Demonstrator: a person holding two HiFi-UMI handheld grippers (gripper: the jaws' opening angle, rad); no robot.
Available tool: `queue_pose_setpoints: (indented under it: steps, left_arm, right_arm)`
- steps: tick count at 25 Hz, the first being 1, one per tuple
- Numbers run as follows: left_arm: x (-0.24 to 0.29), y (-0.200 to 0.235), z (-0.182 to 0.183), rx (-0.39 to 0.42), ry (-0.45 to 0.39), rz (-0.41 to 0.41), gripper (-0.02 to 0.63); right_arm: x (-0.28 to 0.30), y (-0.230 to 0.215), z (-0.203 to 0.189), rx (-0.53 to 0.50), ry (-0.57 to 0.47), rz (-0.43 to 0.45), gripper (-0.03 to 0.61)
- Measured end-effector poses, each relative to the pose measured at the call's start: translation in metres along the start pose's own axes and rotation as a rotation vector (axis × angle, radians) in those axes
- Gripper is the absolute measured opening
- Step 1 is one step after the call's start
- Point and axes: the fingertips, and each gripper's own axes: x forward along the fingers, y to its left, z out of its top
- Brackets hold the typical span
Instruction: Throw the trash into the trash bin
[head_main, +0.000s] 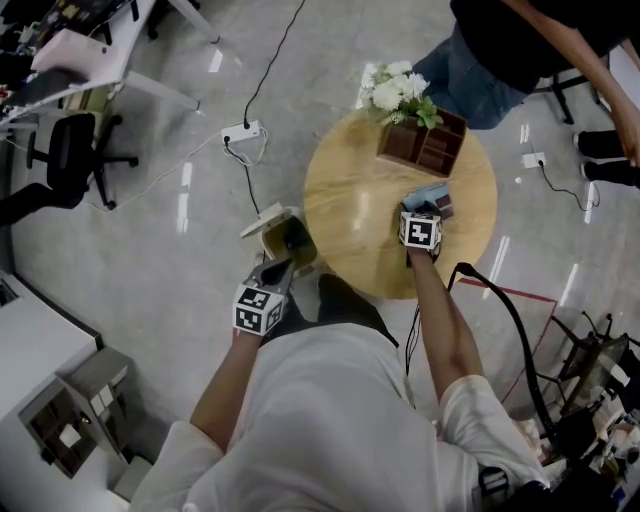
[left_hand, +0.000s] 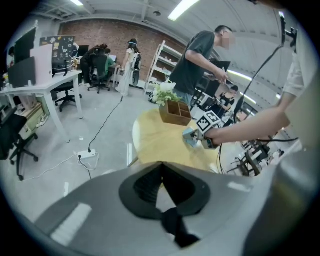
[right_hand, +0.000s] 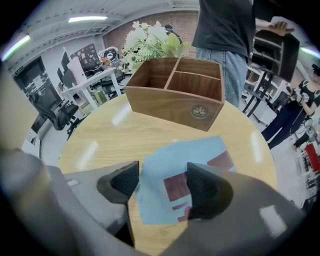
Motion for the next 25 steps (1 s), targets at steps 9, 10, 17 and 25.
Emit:
queue_pose_setpoints:
  steps: [9, 10, 17, 25]
  left_arm:
    - [0.000, 0.004, -0.009, -0.010, 0.013, 0.010, 0.003]
    - [0.001, 0.004, -0.010, -0.011, 0.014, 0.010, 0.003]
    - [0.003, 0.001, -0.010, -0.002, 0.014, 0.002, 0.003]
    - [-0.002, 0.000, -0.004, 0.008, -0.006, -0.001, 0.003]
  right_arm:
    - [0.003, 0.006, 0.004, -0.029, -0.025, 0.013, 0.218]
    - [0.002, 0.008, 0.005, -0.032, -0.031, 0.011, 0.193]
    - [-0.013, 0.000, 0.014, -0.083, -0.058, -0.016, 0.102]
    - [-0.036, -0.014, 0.012, -0.119, -0.074, -0.064, 0.063]
